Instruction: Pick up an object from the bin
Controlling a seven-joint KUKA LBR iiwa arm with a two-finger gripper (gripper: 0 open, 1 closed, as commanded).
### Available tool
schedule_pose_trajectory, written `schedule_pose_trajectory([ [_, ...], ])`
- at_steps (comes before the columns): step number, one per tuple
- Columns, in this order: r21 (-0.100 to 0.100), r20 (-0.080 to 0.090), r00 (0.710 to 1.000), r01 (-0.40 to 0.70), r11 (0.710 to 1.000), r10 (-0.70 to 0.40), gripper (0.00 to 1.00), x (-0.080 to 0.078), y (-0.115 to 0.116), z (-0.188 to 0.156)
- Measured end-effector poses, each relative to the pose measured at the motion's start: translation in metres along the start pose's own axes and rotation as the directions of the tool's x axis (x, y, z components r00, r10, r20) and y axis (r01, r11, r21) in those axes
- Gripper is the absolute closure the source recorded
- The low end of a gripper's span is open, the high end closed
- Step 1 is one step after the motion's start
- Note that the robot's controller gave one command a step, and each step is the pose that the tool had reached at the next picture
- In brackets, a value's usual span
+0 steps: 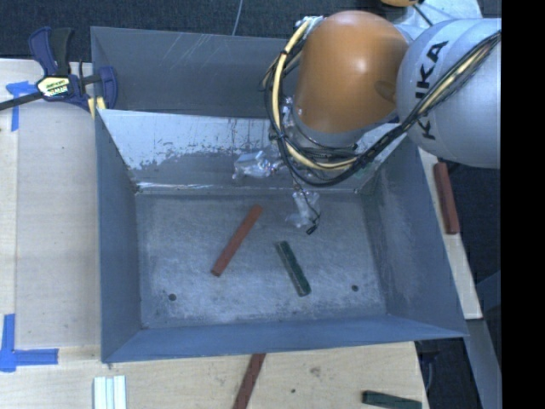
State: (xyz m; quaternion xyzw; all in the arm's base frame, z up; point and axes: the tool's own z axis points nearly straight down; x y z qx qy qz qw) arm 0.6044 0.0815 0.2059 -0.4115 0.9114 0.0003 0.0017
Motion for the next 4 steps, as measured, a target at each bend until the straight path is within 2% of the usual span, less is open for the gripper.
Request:
schedule_pose_trajectory([
  [1, 0.000, 0.000, 1.000, 0.000, 1.000, 0.000, 0.00, 0.000, 0.000, 0.000],
  [2, 0.006, 0.004, 0.997, 0.073, 0.997, -0.073, 0.00, -0.009, -0.001, 0.037],
  [3, -0.001, 0.001, 0.951, 0.310, 0.951, -0.310, 1.00, -0.030, 0.021, 0.135],
  [4, -0.001, 0.001, 0.951, 0.309, 0.951, -0.309, 1.00, -0.030, 0.021, 0.135],
])
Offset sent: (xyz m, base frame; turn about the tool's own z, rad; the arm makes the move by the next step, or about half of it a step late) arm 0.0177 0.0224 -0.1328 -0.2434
